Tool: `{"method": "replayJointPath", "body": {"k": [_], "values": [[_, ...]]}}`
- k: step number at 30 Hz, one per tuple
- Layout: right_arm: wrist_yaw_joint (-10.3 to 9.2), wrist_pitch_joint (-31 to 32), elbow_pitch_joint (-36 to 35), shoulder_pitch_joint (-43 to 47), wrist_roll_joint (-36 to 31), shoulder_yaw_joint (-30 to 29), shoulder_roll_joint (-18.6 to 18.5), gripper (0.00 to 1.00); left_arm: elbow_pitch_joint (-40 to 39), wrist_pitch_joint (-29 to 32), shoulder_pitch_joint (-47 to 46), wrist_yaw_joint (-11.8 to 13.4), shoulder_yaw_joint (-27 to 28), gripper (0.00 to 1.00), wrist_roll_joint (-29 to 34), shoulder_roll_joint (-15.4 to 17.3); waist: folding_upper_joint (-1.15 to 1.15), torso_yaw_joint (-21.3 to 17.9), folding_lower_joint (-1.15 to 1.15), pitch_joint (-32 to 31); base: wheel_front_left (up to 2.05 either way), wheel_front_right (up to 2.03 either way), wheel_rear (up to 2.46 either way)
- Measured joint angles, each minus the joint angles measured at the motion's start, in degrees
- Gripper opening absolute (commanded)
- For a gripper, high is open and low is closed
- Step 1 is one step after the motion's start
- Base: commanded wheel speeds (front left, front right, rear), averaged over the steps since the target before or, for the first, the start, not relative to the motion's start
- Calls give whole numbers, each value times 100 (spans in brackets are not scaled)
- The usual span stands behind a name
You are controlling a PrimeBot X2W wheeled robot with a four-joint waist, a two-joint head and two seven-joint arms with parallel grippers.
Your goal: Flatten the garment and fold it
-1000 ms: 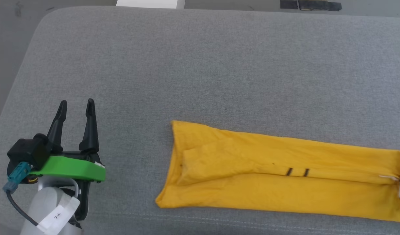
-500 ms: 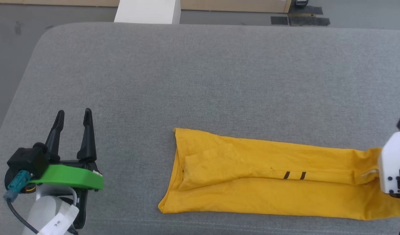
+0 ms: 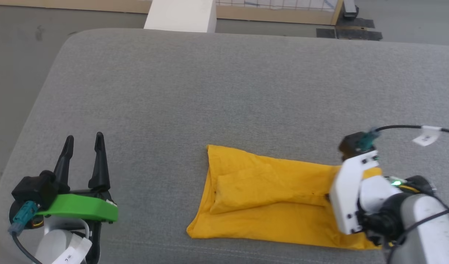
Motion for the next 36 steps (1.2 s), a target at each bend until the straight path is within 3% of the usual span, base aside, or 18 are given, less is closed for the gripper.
{"method": "replayJointPath", "body": {"k": [10,17,32,33,34,36], "values": [[-1,-1221,1239,-452,13,739,446,0,56,0,101,0,-98,100,42,-137,0,372,0,36,0,0,0],[-1,-1970,2058,-949,649,1396,461,0,98,0,88,0,-256,100,43,-212,0,646,0,115,0,0,0],[-1,-3186,3776,-1677,1263,2096,464,0,192,0,35,-1,-471,100,-12,-205,0,990,0,377,0,0,0],[-1,-3290,3845,-1710,1317,2145,463,34,196,0,30,-1,-476,100,-12,-205,0,993,0,381,0,0,0],[-1,-3387,3901,-1739,1395,2202,463,100,203,0,23,-1,-480,100,-13,-205,0,988,0,381,0,0,0],[-1,-3490,3940,-1794,1615,2380,460,100,225,0,18,-1,-483,100,-21,-201,0,964,0,372,0,0,0]]}}
